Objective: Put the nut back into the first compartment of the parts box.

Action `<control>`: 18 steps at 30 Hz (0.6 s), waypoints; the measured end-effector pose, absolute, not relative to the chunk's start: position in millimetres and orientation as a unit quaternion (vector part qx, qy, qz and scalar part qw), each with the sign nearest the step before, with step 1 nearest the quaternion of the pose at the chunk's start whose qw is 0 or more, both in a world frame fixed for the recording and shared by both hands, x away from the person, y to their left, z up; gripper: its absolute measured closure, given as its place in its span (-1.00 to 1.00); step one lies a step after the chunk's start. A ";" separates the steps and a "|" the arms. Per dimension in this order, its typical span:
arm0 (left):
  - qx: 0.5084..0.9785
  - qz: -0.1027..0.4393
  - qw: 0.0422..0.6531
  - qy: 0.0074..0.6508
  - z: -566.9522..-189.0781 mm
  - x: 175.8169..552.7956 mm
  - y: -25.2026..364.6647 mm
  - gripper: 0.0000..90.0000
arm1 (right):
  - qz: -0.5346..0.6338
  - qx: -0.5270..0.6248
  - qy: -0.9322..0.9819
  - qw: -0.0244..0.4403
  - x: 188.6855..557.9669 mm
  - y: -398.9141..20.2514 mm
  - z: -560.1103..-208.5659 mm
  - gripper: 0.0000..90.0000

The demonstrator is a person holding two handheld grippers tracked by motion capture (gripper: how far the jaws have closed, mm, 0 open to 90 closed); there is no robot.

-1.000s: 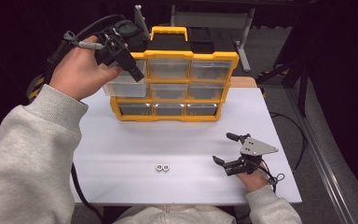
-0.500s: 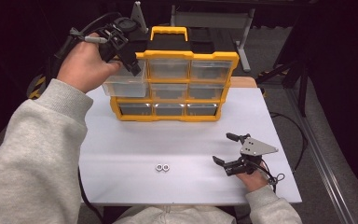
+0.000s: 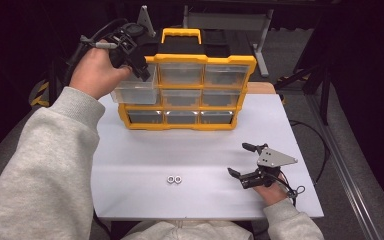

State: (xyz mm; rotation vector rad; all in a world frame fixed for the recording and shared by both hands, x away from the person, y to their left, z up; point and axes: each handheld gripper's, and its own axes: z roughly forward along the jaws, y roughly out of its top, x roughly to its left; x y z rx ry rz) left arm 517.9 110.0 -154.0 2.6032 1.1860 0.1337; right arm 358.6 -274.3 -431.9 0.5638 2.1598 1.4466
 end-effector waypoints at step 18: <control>0.890 0.039 0.114 0.439 -179.1 526.9 106.7 0.54 | 0.524 0.203 0.792 0.239 358.6 -273.3 -432.6 -0.92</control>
